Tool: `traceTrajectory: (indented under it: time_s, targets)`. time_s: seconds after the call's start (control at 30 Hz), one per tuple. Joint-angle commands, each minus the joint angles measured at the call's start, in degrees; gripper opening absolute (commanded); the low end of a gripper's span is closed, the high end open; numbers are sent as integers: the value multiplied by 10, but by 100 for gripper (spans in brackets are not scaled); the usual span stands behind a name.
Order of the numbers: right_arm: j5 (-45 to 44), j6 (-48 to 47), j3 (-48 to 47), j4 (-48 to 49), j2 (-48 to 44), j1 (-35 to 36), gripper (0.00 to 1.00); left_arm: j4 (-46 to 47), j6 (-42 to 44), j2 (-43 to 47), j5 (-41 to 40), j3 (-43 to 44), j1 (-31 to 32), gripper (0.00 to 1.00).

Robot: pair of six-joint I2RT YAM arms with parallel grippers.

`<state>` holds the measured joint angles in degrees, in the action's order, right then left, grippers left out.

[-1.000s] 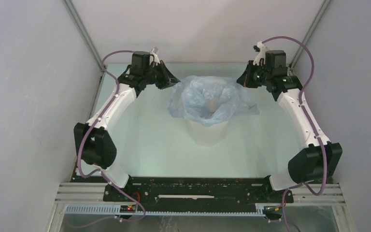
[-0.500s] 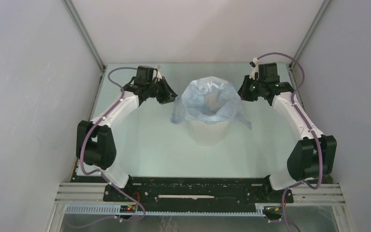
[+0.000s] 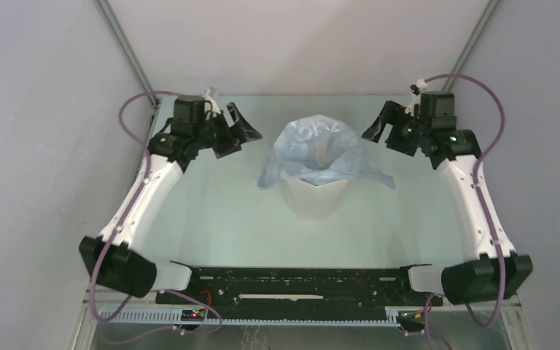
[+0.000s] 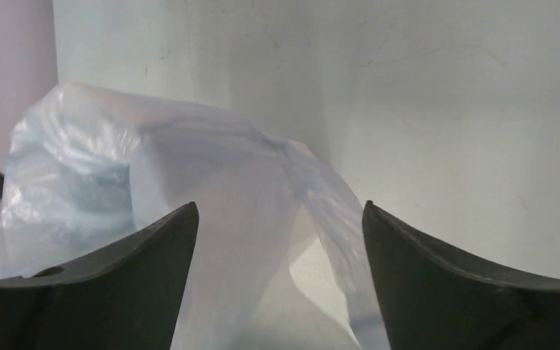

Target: Put the trash bags into the trash bin

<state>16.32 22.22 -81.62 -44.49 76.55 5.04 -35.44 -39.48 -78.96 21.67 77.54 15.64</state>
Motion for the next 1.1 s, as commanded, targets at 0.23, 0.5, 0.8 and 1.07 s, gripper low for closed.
traceTrajectory:
  time_s: [0.23, 0.5, 0.8, 1.07]
  targets:
    - [13, 94, -20, -217, -182, -73, 100, 94, -264, 243, 27, -205, -20, 89]
    - [-17, 455, 89, -216, -299, -75, 100, 302, -576, 296, 79, -376, -1, 88]
    - [11, 666, 177, -153, -331, -59, 97, 312, -728, 270, 33, -411, 97, 91]
    - [-15, 718, 203, -118, -294, 24, 83, 316, -749, 258, 6, -412, 118, 80]
